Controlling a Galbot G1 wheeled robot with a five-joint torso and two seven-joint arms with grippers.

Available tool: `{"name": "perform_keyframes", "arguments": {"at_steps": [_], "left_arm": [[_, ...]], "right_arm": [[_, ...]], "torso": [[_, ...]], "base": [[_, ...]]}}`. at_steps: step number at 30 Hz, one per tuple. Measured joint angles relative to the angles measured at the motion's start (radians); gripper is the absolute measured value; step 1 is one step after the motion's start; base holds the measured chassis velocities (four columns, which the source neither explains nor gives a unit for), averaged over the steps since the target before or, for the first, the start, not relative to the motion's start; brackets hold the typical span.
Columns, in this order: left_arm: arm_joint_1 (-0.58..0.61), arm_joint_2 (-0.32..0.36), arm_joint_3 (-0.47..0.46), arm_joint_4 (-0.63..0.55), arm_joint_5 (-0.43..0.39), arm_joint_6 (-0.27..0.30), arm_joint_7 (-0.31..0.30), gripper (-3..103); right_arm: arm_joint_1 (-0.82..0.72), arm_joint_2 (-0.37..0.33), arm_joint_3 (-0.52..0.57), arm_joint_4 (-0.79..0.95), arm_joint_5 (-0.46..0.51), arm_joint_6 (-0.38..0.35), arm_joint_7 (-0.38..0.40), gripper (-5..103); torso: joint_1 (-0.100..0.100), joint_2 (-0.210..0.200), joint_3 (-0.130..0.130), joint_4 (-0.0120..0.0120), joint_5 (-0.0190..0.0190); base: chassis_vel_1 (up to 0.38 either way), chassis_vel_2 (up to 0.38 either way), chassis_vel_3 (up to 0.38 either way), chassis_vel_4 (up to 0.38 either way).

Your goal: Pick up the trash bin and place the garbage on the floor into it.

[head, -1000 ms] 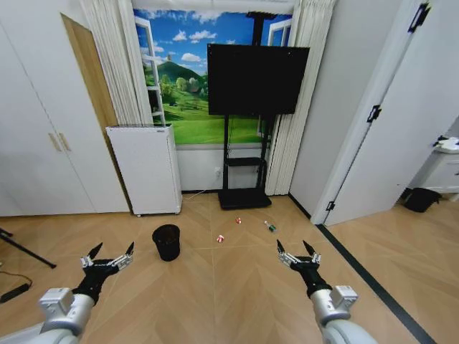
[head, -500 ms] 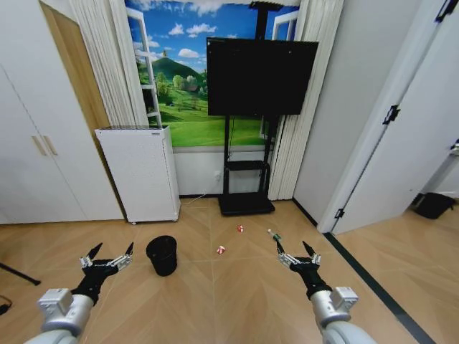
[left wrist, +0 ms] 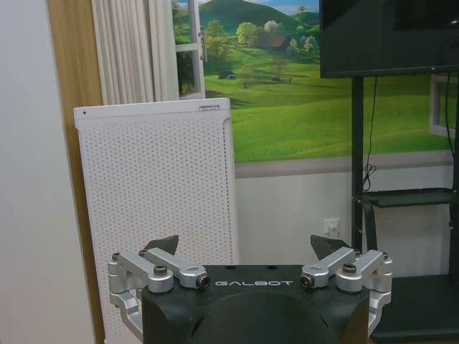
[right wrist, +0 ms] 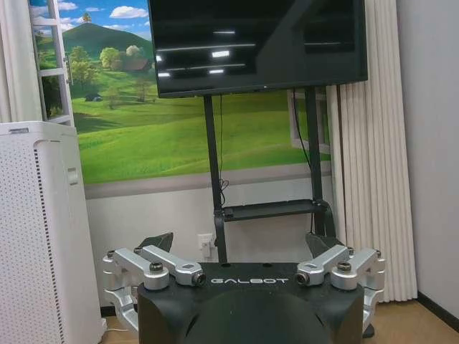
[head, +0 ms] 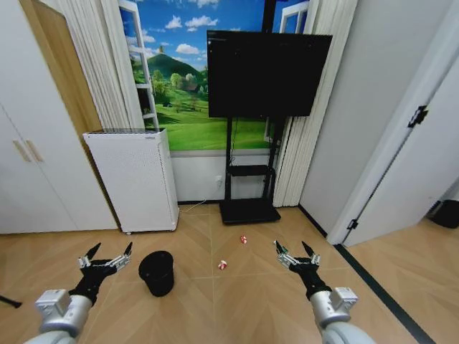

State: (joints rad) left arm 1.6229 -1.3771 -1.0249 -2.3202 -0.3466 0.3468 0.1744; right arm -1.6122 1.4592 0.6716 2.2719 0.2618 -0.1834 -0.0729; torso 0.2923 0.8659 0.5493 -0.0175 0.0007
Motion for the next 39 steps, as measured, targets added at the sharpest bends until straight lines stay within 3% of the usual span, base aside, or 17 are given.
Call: {"name": "perform_keyframes", "arguments": {"at_steps": [3,5,7,20,22,25,31,32,33,39], "left_arm": [[0.000,0.001,-0.001,0.000,-0.002,0.000,0.000,100],[-0.001,0.001,-0.003,-0.001,-0.002,0.000,0.000,100],[-0.001,0.001,-0.003,-0.001,-0.002,0.000,0.001,100],[-0.003,0.002,-0.004,0.000,-0.003,0.002,0.001,100],[-0.005,0.003,-0.004,0.000,-0.003,0.003,0.001,100],[-0.007,0.003,-0.002,0.000,-0.003,0.003,0.001,100],[-0.008,0.002,-0.002,0.003,-0.002,0.002,0.003,100],[-0.007,0.002,-0.003,0.004,-0.002,0.002,0.004,100],[-0.007,0.001,-0.004,0.004,-0.002,0.001,0.004,100],[-0.003,-0.007,-0.004,0.006,-0.001,0.002,0.005,100]], "right_arm": [[-0.003,0.001,-0.001,0.002,-0.002,0.000,-0.002,100],[-0.004,0.002,-0.003,0.003,-0.004,0.000,-0.004,100],[-0.005,0.002,-0.003,0.003,-0.004,0.001,-0.004,100],[-0.006,0.002,-0.008,0.003,-0.007,0.001,-0.007,100],[-0.005,0.003,-0.009,0.002,-0.007,0.001,-0.007,100],[-0.006,0.004,-0.009,0.002,-0.008,0.002,-0.008,100],[-0.008,0.004,-0.007,0.002,-0.008,0.005,-0.010,100],[-0.007,0.004,-0.008,0.000,-0.013,0.009,-0.010,100],[-0.006,0.004,-0.009,-0.004,-0.020,0.018,-0.011,100],[-0.005,0.004,-0.013,-0.007,-0.037,0.035,-0.019,100]], "torso": [[0.000,0.000,0.000,-0.0003,-0.0017],[0.000,0.000,0.000,-0.0003,-0.0001],[0.000,0.000,0.000,-0.0005,-0.0012],[0.000,0.000,0.000,0.0000,-0.0001],[0.000,0.000,0.000,-0.0003,-0.0016],[0.000,0.000,0.000,-0.0003,0.0000],[0.000,0.000,0.000,-0.0001,-0.0002],[0.000,0.000,0.000,-0.0004,-0.0017],[0.000,0.000,0.000,-0.0003,-0.0003],[0.001,0.000,0.000,-0.0002,-0.0002]], "base": [[-0.198,0.199,0.203,-0.187],[-0.207,0.203,0.197,-0.201],[-0.214,0.202,0.195,-0.199],[-0.192,0.212,0.200,-0.205],[-0.209,0.199,0.208,-0.197],[-0.198,0.191,0.198,-0.207],[-0.211,0.195,0.198,-0.190],[-0.220,0.178,0.215,-0.176],[-0.220,0.192,0.180,-0.205],[-0.175,0.149,0.162,-0.172]]}}
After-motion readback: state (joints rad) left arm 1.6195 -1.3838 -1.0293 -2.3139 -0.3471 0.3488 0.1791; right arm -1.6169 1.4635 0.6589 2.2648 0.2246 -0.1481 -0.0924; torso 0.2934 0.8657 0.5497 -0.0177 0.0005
